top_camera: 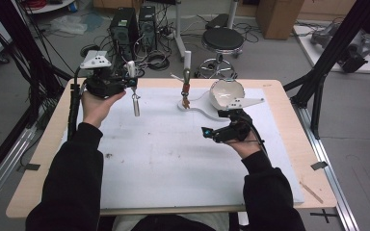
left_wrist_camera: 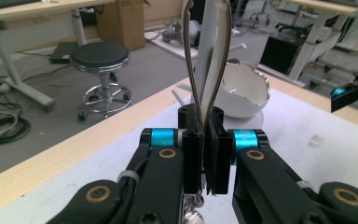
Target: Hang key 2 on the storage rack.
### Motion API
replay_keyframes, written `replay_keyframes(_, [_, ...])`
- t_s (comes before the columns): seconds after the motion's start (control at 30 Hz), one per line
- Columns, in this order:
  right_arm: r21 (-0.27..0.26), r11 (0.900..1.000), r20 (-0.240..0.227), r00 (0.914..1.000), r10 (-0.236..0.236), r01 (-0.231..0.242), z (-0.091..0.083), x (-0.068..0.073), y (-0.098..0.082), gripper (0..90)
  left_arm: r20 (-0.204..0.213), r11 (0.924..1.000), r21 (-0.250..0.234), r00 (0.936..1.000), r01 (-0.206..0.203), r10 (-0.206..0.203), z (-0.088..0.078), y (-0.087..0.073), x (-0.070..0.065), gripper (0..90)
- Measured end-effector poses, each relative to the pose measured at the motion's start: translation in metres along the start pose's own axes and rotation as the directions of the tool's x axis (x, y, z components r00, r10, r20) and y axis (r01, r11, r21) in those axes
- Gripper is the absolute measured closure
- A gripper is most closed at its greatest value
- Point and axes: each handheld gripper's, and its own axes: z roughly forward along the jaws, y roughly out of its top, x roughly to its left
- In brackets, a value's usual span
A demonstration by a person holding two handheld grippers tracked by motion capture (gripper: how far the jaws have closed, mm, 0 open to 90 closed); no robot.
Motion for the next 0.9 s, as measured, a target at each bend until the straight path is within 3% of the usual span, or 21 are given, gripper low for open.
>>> replay_keyframes(0.07, [-0.002, 1.000, 0.011, 0.9999, 0.002, -0.002, -0.006, -0.001, -0.005, 0.6, -0.010, 0.9996, -0.006, 0.9996, -0.027, 0.026, 0.003, 0.002, 0.001, 86.4])
replay_keyframes(0.27, [-0.026, 1.000, 0.058, 0.9981, 0.020, -0.018, -0.022, -0.012, -0.023, 0.6, -0.021, 0.9987, 0.012, 0.9986, -0.049, 0.050, 0.014, 0.014, 0.002, 86.4])
replay_keyframes(0.33, [-0.023, 1.000, 0.078, 0.9968, 0.018, -0.017, -0.027, -0.015, -0.028, 0.6, -0.047, 0.9969, 0.014, 0.9958, -0.077, 0.078, 0.021, 0.017, 0.000, 86.4])
replay_keyframes(0.43, [-0.060, 0.998, 0.110, 0.9936, 0.025, -0.018, -0.035, -0.018, -0.036, 0.6, -0.056, 0.9955, 0.031, 0.9943, -0.090, 0.091, 0.034, 0.021, -0.001, 86.4])
replay_keyframes(0.57, [-0.067, 0.997, 0.144, 0.9885, 0.045, -0.036, -0.046, -0.026, -0.054, 0.6, -0.059, 0.9954, 0.038, 0.9942, -0.088, 0.090, 0.045, 0.026, 0.002, 86.4])
replay_keyframes(0.9, [-0.099, 0.993, 0.168, 0.9819, 0.087, -0.071, -0.062, -0.029, -0.089, 0.6, -0.105, 0.9993, 0.008, 0.9937, -0.038, 0.038, 0.060, 0.041, 0.022, 86.4])
